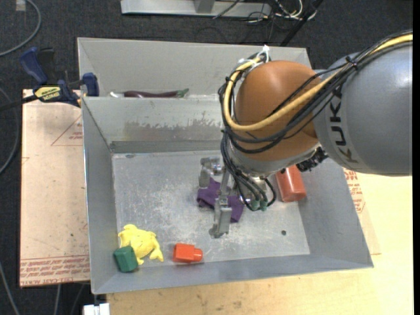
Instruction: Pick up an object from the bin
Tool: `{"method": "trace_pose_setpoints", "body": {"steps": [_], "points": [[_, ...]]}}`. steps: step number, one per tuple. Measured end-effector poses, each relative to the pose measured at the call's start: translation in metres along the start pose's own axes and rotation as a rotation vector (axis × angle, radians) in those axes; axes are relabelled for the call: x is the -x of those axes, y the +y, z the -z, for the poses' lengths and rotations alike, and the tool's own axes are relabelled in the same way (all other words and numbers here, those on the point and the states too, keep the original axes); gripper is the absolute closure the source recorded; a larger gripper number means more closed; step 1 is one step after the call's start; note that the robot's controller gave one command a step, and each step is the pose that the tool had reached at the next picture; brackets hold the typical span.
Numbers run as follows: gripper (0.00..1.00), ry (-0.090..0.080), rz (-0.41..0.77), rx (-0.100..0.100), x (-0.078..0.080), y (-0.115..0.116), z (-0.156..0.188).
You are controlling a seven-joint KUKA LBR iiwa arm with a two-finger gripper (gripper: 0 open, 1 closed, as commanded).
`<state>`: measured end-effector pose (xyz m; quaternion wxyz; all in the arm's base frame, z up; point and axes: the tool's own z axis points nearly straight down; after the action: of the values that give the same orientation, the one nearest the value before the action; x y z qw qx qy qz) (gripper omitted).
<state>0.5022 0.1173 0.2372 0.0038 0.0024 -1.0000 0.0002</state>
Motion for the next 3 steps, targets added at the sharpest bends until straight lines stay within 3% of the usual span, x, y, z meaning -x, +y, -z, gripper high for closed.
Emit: {"method": "trace_pose_setpoints", "body": {"steps": [1, 3], "points": [[0.00, -0.008, -0.004, 0.002, 0.001, -0.001, 0.004], [0.00, -0.012, 0.116, 0.003, -0.003, 0.083, -0.136]]}}
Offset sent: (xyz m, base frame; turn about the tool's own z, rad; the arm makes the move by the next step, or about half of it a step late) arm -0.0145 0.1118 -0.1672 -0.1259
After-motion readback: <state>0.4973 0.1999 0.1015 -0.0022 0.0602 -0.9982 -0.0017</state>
